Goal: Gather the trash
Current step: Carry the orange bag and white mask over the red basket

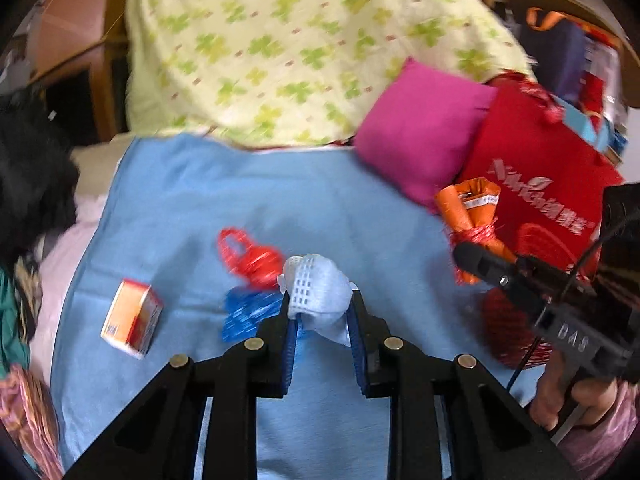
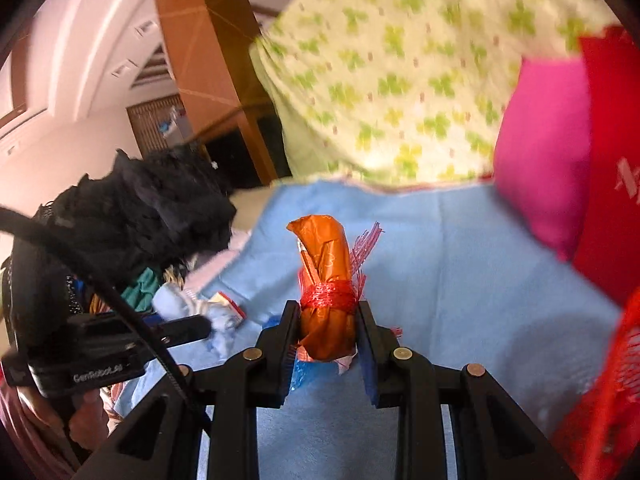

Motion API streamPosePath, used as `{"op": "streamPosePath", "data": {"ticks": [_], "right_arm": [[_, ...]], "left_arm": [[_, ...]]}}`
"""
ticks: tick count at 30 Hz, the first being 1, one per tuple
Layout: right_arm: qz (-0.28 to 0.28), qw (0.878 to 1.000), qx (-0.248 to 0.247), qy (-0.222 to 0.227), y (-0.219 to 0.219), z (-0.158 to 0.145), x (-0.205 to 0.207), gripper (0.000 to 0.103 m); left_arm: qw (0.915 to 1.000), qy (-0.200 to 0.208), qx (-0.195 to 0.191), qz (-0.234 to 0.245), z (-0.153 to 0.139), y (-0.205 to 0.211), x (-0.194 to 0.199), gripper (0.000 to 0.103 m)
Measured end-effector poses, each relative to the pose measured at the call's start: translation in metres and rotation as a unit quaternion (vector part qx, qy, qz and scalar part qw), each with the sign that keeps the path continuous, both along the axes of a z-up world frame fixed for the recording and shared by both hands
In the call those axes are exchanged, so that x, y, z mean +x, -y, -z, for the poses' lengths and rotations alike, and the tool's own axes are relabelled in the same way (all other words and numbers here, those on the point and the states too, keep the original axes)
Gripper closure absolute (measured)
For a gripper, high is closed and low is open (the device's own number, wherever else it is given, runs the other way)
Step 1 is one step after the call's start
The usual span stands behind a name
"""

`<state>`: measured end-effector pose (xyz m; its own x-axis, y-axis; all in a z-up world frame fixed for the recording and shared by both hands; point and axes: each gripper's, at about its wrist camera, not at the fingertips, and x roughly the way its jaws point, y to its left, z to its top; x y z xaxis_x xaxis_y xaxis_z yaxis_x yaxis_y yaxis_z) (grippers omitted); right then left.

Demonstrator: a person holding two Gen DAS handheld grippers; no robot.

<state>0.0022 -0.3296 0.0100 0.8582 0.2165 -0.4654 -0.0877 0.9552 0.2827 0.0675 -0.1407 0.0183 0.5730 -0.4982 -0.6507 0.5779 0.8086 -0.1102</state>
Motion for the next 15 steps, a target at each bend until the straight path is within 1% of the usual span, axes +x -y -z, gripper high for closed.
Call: {"op": "streamPosePath", "data": {"ticks": [2,5,8,10,13,15], "right_arm": [[0.007,1.0,-0.002,0.024,0.003,-0.012,-0.019,0.074],[0.023,0.998,0.007,0.062,0.017,-0.025,-0.05,0.074],[0.061,0.994,0.013,0.094,0.038,-0.034,-0.082,0.074],[0.093,0.988,0.018,0.121,0.058,-0.04,-0.105,0.074],[0.131,0.981,0.032,0.142,0.086,-0.044,-0.124,0.074],[0.159,0.976,0.036,0.142,0.106,-0.043,-0.133,0.074]], "left_arm": [[0.9997,0.013,-0.004,0.022,-0.013,0.018,-0.01,0.078],[0.9981,0.029,-0.007,0.054,-0.029,0.047,-0.024,0.078],[0.9957,0.036,-0.005,0.085,-0.037,0.074,-0.038,0.078],[0.9941,0.039,-0.001,0.102,-0.039,0.09,-0.048,0.078],[0.9906,0.044,0.006,0.129,-0.043,0.115,-0.067,0.078],[0.9881,0.048,0.011,0.146,-0.044,0.132,-0.079,0.078]]}}
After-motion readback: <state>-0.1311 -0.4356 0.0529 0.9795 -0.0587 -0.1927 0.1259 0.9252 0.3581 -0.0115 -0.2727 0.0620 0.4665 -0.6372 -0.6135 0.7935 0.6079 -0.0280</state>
